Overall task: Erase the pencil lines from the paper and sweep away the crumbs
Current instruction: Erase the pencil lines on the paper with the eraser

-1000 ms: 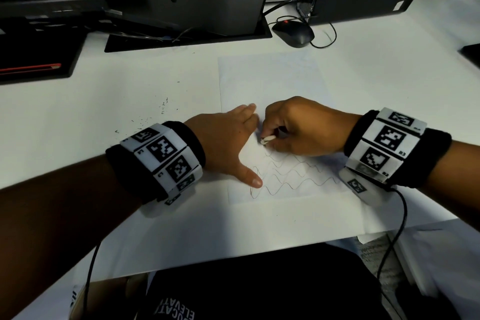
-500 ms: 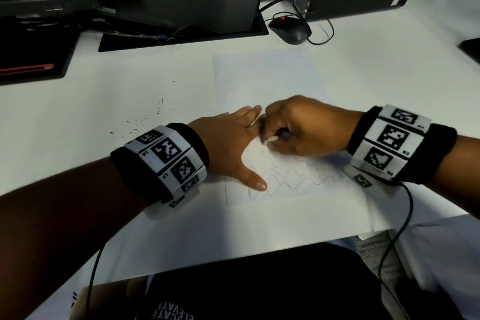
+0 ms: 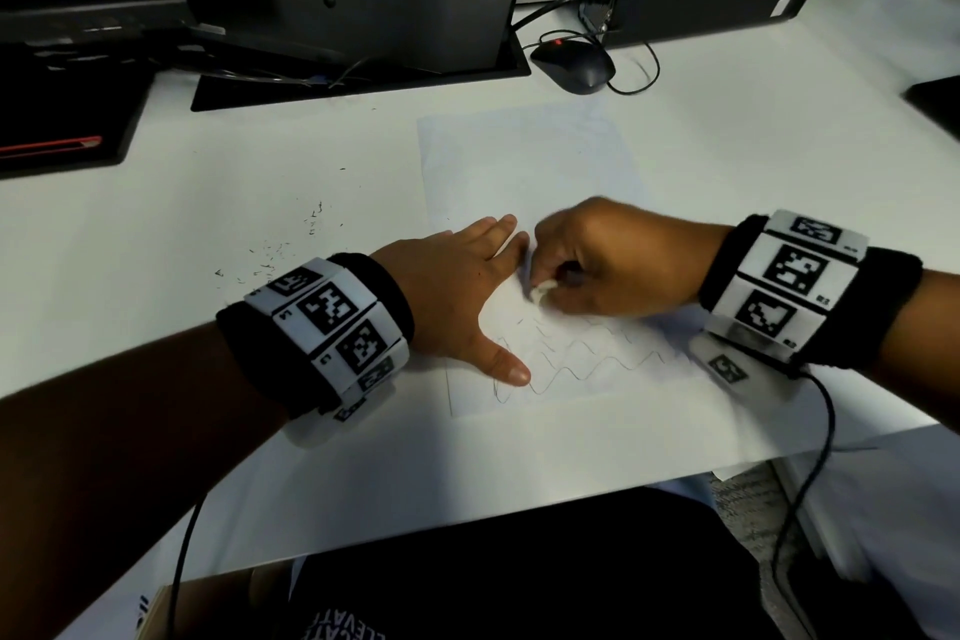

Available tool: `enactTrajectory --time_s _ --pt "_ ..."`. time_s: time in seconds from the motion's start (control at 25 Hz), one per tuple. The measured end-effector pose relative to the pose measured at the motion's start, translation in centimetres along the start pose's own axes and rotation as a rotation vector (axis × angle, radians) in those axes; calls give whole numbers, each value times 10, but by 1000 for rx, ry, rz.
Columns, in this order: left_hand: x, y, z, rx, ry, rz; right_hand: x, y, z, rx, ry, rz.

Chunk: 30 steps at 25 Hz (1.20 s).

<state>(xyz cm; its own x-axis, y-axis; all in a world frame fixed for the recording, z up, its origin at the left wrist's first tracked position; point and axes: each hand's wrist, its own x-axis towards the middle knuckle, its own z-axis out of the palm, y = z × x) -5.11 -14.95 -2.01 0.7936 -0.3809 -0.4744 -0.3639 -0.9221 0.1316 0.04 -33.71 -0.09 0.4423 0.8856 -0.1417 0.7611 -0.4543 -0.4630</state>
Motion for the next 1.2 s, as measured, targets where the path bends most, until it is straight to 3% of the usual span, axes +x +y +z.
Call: enactTrajectory --time_s 0.08,0.2,0.36,0.52,0.68,0.92,1.2 --pt "0 0 1 0 2 -1 1 1 -1 -59 22 28" --pt "-2 0 0 -2 -15 0 -1 -6 5 -35 -74 -11" --pt "-2 1 -1 15 -22 -13 -1 4 -5 -46 39 67" --pt "-4 2 -2 3 -18 -8 -6 -7 4 -15 -68 -10" --pt "-5 5 -5 23 -32 -36 -5 14 -8 -29 51 67" --pt "11 20 -8 -1 41 -23 -5 20 -4 -38 65 97" --pt "16 15 -4 2 -4 9 -13 13 3 -8 -19 -34"
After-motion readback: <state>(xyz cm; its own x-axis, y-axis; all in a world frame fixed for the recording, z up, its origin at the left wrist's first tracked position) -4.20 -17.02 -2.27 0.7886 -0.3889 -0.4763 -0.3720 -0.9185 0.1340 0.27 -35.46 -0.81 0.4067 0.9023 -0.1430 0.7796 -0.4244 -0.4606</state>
